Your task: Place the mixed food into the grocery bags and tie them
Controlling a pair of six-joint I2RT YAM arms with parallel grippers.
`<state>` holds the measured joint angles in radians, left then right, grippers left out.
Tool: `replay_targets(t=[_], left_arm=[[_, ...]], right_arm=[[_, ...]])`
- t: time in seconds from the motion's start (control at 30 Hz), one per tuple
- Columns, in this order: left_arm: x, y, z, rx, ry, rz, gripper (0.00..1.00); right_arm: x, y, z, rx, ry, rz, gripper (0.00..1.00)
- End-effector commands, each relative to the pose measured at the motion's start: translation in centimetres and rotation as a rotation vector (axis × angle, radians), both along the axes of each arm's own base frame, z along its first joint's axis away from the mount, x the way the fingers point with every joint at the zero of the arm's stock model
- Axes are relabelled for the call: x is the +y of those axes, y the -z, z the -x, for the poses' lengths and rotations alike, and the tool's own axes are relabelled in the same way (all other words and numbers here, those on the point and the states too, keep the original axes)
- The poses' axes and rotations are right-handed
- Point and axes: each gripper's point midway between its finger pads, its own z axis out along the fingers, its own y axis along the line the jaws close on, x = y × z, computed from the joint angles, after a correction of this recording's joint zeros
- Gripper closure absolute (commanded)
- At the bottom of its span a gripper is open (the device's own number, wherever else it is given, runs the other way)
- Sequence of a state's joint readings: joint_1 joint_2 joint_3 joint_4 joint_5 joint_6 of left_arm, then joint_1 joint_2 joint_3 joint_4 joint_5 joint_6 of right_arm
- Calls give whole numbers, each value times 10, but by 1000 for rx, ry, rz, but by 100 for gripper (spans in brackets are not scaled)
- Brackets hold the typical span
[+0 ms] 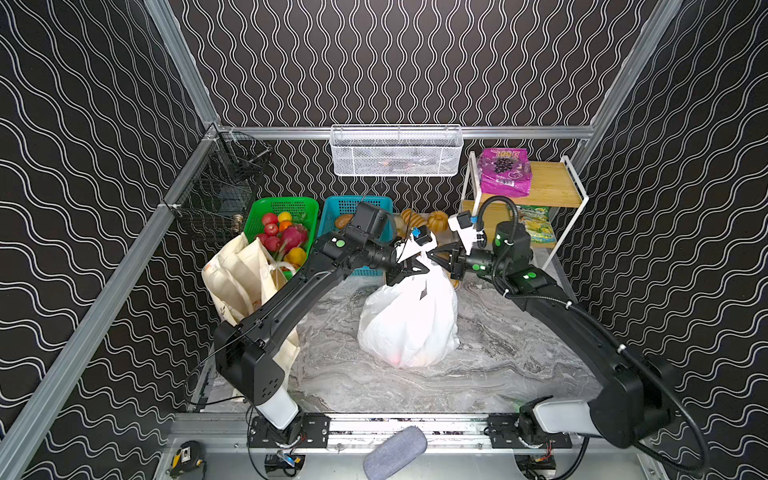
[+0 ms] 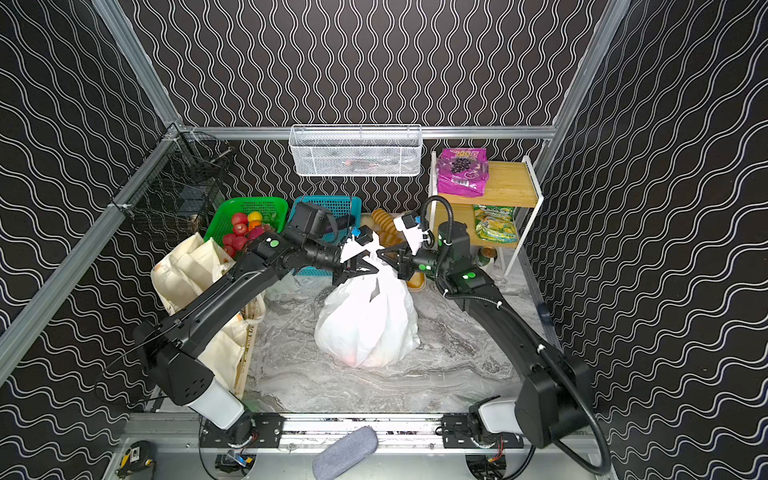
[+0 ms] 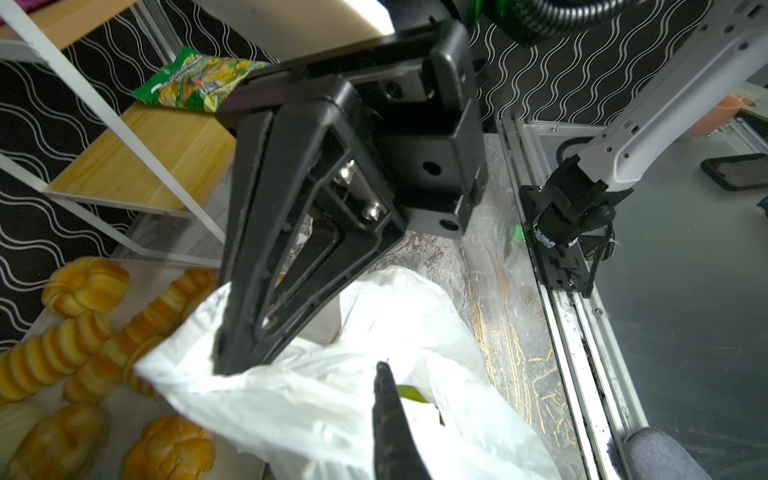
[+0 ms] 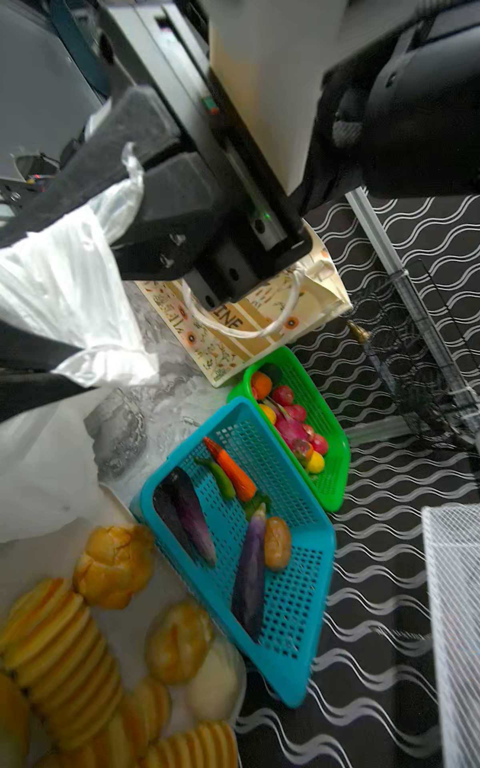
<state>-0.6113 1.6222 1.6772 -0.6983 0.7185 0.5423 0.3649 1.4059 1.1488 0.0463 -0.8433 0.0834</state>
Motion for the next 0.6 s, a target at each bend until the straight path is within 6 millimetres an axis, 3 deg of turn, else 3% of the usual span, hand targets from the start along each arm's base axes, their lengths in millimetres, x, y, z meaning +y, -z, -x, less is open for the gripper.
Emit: replay_targets(t=[0.0,0.13,0.3,0.47,0.57], left_arm=[[1,-15,22,-30,99,49,100],[4,-13,18,-45,70,34,100],[9,-9,10,-25,2,2,99],[13,-10,4,-67,-52,14,87],[15,-8,3,-95,-62,18,86]], right_arm=[[1,36,0,133,-44,71,100],[8,53,10,220,-148,67,97],[9,54,17,230,-191,73,95],[10,67,29,291,-261,90,99],[11,64,33,302,-287,81,99]])
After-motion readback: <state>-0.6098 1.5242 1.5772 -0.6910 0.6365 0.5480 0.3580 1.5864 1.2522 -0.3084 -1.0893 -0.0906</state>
